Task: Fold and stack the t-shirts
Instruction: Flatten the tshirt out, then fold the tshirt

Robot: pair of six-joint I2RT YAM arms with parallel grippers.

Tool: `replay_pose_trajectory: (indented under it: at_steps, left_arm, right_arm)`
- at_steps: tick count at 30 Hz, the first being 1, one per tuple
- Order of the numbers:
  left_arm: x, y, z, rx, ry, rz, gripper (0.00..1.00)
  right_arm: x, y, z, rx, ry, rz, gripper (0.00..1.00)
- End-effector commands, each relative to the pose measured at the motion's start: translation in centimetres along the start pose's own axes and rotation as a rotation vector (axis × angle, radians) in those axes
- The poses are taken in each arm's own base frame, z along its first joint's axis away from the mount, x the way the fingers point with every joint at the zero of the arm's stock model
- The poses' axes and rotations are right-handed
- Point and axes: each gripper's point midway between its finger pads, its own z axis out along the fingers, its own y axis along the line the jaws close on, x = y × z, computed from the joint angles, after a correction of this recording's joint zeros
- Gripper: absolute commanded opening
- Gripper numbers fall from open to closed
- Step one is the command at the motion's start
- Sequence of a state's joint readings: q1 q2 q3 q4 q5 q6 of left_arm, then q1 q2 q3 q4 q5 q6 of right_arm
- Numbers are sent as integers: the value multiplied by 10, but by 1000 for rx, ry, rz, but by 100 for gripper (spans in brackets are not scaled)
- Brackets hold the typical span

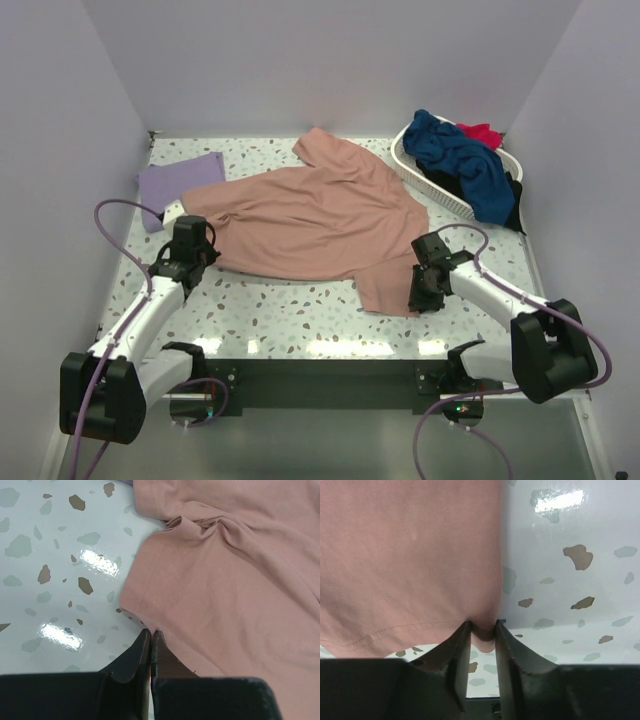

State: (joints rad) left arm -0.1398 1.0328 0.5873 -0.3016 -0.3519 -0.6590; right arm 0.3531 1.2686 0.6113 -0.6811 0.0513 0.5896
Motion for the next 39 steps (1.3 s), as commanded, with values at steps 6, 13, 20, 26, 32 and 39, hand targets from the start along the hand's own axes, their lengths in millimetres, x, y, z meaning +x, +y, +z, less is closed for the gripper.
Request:
replay_pose_trajectory:
  at_steps: [6,13,20,26,32,39]
  left_arm:
    - [-22,-8,-11,30,-64,18,0]
    - [-40,-9,-36,63,-106,5,0]
    - [-46,-3,-68,92,-125,-25,0]
    - [-50,-2,-99,156,-140,-69,0]
    - [-51,5,-133,215,-166,-115,0]
    - [-61,9,-168,265,-201,-130,0]
  right_arm:
    - [-18,15,-20,-68,-81,-4,4]
    - [-56,8,-85,-26,-234,-81,0]
    - [-68,-1,-139,-25,-358,-86,0]
    - [-61,-6,-181,-89,-444,-70,0]
    - [-45,-13,-205,-151,-492,-56,0]
    - [-30,-14,-222,-227,-523,-41,0]
